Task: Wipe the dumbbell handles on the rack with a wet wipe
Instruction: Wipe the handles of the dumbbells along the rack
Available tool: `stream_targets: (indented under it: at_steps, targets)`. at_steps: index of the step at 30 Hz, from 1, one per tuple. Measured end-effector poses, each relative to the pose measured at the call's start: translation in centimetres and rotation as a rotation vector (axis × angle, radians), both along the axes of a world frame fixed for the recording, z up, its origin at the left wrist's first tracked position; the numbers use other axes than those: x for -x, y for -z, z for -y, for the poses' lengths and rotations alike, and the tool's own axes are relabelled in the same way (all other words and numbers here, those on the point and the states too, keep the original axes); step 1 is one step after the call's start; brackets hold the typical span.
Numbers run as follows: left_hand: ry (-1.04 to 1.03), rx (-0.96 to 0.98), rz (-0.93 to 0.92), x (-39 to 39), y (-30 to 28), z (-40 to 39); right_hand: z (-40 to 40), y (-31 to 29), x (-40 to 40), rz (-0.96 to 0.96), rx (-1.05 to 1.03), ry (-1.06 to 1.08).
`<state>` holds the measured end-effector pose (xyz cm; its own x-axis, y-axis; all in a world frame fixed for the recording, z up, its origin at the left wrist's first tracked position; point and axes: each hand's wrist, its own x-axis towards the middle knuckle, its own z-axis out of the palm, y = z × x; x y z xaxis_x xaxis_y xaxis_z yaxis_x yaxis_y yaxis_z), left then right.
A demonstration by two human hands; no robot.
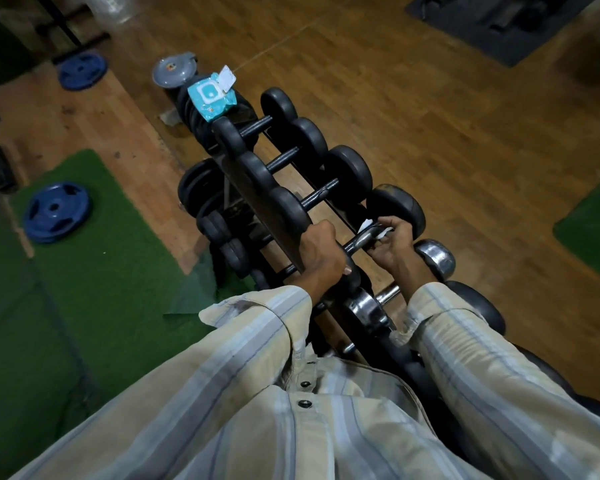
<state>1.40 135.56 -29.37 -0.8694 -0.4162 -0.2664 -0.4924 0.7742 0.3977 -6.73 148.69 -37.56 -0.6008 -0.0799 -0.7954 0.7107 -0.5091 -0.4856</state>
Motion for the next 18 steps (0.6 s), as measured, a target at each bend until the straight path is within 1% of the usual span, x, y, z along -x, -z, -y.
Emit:
stream_targets:
  at_steps: [4,7,9,11,15,18]
  targets:
    - [-0.002,0.015,-0.026,0.2,0.1,-0.2,-0.1,0.1,-1.2,0.034,0.056,-0.063]
    - [-0.003,0.020,-0.038,0.2,-0.1,-0.3,0.8,0.1,-2.5,0.064,0.075,-0.153]
    - [-0.006,0.013,-0.046,0.2,-0.2,-0.4,1.6,0.1,-3.2,0.058,0.094,-0.177]
    - [-0.011,0.007,-0.045,0.2,-0.2,-0.4,1.9,0.2,-3.4,0.053,0.061,-0.201]
    - [-0.009,0.007,-0.034,0.1,-0.2,-0.3,1.7,0.2,-3.3,0.071,-0.099,-0.283]
    - [0.004,0.004,-0.014,0.1,-0.2,-0.2,1.5,1.2,-3.8,-0.014,-0.274,-0.362]
